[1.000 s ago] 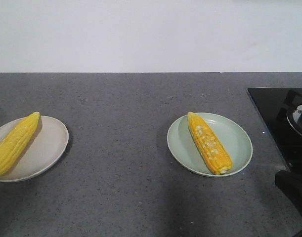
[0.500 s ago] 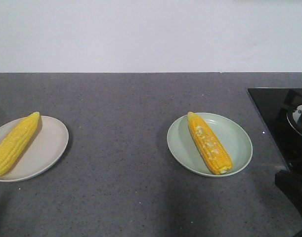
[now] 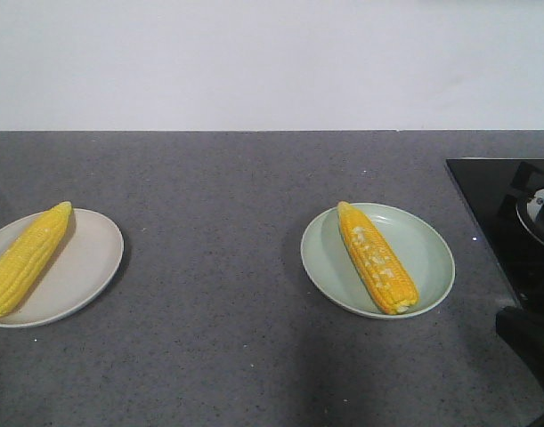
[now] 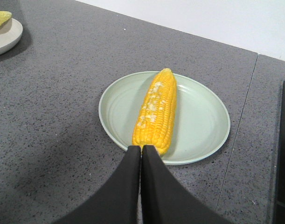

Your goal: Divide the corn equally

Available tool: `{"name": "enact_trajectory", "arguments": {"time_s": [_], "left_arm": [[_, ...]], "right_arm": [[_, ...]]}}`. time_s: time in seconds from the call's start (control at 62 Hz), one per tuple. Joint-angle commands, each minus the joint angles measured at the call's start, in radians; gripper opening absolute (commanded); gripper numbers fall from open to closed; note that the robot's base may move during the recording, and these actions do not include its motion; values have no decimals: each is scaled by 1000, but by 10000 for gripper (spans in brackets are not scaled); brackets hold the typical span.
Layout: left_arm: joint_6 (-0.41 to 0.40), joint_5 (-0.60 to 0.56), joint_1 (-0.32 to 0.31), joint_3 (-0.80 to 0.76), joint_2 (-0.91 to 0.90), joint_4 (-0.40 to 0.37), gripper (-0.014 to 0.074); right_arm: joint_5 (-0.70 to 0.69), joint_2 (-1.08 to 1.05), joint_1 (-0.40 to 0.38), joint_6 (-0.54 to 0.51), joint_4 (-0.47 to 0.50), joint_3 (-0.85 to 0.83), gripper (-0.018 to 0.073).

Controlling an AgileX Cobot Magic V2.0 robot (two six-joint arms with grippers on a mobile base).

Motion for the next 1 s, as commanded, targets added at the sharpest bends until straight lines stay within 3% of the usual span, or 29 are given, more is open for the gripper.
{"name": "enact_trajectory", "arguments": {"time_s": [0.0, 0.983], "left_arm": [[-2, -90, 0, -23, -14, -8, -6], [-2, -96, 0, -23, -14, -8, -6]], "right_arm": [[-73, 3, -4, 0, 6, -27, -5], [-73, 3, -4, 0, 6, -27, -5]]}}
